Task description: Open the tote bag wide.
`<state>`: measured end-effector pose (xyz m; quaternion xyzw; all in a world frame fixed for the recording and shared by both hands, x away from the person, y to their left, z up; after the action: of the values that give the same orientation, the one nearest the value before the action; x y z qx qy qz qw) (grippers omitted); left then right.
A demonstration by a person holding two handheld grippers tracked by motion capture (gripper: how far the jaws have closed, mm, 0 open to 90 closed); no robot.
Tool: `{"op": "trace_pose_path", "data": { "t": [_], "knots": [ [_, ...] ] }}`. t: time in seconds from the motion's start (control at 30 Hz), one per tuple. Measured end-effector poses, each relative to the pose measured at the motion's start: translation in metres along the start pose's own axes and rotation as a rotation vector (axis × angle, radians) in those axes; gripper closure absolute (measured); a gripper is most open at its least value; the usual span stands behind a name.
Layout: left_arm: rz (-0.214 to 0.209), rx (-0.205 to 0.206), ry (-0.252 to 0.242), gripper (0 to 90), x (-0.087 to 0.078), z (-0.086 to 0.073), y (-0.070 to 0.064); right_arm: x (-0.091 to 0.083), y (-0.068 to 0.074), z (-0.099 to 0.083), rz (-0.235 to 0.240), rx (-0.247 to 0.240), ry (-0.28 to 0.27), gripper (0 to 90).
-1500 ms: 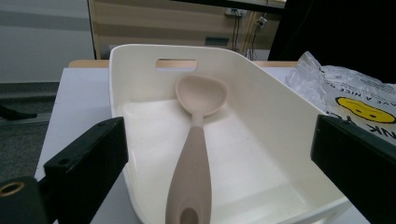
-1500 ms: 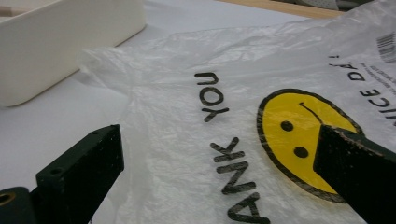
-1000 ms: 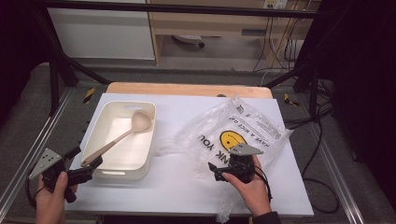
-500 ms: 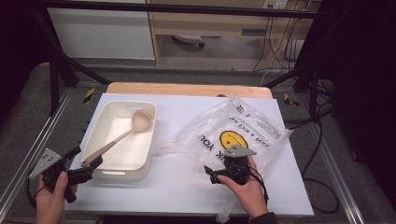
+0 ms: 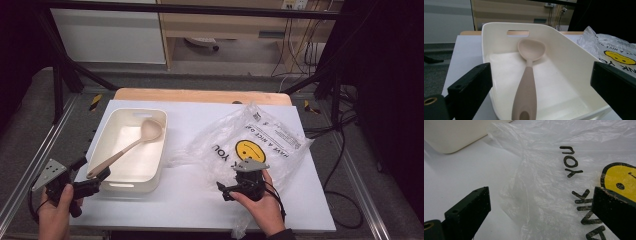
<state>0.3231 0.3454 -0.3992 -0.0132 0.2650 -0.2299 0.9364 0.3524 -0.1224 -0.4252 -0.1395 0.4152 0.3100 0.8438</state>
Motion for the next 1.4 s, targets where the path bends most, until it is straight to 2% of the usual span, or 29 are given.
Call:
{"op": "trace_pose_path", "data": {
  "t": [0.17,0.57,1.0,1.27,1.33,1.4],
  "knots": [
    [-0.001,0.000,0.000,3.6,0.000,0.000,0.000,0.004,0.002,-0.003,-0.001,-0.013,0.034,3.9],
    [0.001,0.002,-0.001,3.6,0.000,0.000,0.000,0.013,0.004,-0.014,0.007,-0.013,0.110,4.0],
    [0.001,0.005,0.002,3.6,0.000,0.000,0.000,0.018,0.001,-0.023,-0.003,0.021,0.177,4.2],
    [0.001,0.005,0.002,3.6,0.000,0.000,0.000,0.020,-0.003,-0.028,-0.014,0.038,0.198,5.1],
    [0.001,0.005,0.002,3.6,0.000,0.000,0.000,0.021,-0.003,-0.030,-0.016,0.046,0.213,7.3],
    [0.001,0.005,0.002,3.6,-0.001,0.000,0.000,0.021,-0.006,-0.033,-0.036,0.052,0.235,16.0]
  ]
}}
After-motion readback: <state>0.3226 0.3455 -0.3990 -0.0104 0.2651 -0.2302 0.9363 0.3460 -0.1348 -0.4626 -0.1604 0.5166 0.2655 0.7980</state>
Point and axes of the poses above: each handheld gripper's, and its own axes: x roughly forward along the jaws, z roughly out of its top, y roughly to its left, the point moved 2 cm from there along x, roughly forward along the jaws, and after that the axes turned 14 degrees about y, right-handed, at the moved point
